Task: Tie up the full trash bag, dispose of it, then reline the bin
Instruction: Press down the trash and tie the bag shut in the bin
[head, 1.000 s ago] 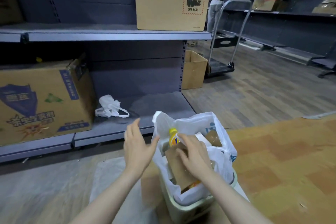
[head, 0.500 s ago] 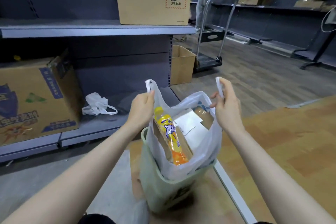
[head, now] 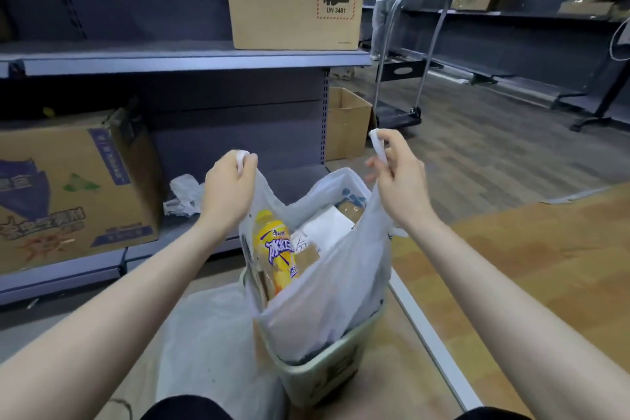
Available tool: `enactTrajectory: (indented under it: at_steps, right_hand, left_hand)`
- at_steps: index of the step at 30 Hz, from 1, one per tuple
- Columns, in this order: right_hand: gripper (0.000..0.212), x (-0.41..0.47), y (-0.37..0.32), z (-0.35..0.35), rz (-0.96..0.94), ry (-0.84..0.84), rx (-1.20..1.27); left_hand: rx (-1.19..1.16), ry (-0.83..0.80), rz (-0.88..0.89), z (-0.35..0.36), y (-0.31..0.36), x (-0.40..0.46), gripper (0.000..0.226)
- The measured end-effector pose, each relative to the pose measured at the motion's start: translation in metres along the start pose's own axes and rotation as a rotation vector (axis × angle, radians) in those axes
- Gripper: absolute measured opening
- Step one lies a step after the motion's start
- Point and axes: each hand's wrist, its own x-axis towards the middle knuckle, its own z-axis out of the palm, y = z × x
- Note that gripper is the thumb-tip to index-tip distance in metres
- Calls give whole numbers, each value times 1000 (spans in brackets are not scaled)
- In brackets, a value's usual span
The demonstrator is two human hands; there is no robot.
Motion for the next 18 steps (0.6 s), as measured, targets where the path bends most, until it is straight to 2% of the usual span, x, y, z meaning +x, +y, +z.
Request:
enactTrajectory:
  at_steps: [2, 4, 7, 8, 11, 13, 15, 17, 18]
  right_hand:
    - [36, -5, -3, 10, -21, -63, -37]
    - [38, -11, -1, 20, -37, -114, -80]
    - [36, -16, 1, 31, -31, -147, -112]
    - [34, -16, 0, 32, -29, -151, -122]
    - [30, -10, -7, 29, -50, -101, -116]
    - [30, -3, -10, 22, -81, 25, -25]
    - [35, 1, -7, 21, -102, 47, 3]
    - [52, -3, -2, 29, -38, -168, -121]
    - [58, -6, 0, 32, -7, -260, -171]
  left_hand:
    - [119, -28, -11, 1, 0, -3, 33]
    - [170, -82, 17, 5, -1, -8, 36]
    - [180, -129, 202, 10, -2, -17, 42]
    - [136, -158, 238, 11, -3, -19, 42]
    - [-134, -237, 110, 7, 1, -22, 32]
    - [-294, -162, 148, 2, 5, -23, 24]
    - [-379, -212, 196, 5, 2, -26, 12]
    - [-316, -421, 187, 15, -10, -37, 23]
    - [-291, -468, 187, 17, -15, -40, 26]
